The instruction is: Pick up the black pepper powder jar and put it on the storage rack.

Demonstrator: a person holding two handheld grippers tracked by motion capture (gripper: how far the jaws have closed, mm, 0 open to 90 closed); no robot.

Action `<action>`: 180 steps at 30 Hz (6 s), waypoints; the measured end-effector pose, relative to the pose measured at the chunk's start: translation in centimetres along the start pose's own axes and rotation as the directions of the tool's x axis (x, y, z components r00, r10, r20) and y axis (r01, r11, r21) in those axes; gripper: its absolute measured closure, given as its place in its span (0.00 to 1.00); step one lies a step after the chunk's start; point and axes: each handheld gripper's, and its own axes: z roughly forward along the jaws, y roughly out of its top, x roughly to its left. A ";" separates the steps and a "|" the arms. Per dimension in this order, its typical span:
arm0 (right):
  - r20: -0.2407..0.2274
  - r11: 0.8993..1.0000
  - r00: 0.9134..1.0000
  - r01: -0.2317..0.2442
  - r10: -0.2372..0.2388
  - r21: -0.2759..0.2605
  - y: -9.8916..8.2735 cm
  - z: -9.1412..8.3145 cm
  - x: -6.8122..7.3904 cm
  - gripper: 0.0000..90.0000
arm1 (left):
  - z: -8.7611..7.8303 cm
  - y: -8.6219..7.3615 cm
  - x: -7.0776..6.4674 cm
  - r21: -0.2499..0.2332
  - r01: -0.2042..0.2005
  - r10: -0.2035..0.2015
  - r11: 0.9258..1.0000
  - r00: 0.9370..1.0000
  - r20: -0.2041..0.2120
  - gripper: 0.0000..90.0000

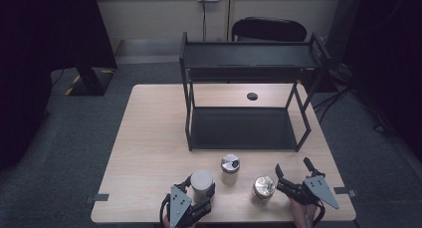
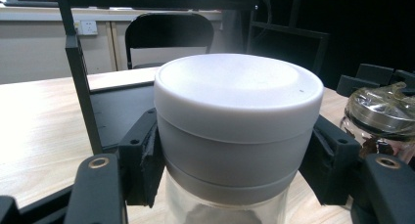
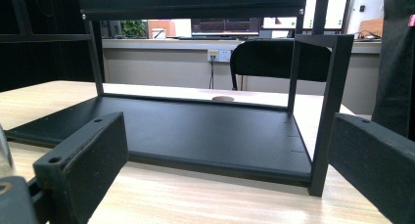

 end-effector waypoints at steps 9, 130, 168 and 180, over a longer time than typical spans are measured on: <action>0.001 1.000 1.000 -0.001 0.001 0.000 0.0 0.0 0.0 0.01 | -0.2 0.5 0.0 -0.009 -0.003 0.003 1.000 1.000 0.000 0.38; -0.004 1.000 1.000 -0.002 0.002 -0.005 -0.1 0.0 -0.1 0.01 | 8.0 7.7 3.7 -0.010 -0.028 0.027 1.000 0.998 -0.063 0.38; -0.002 1.000 1.000 -0.004 0.004 -0.008 -0.1 -0.1 -0.1 0.01 | 12.4 7.4 5.1 0.033 -0.017 0.020 0.999 0.995 -0.093 0.38; -0.003 1.000 1.000 -0.007 0.007 -0.008 -0.2 -0.1 -0.1 0.01 | 13.6 7.6 5.0 0.048 -0.019 0.023 0.999 0.996 -0.087 0.38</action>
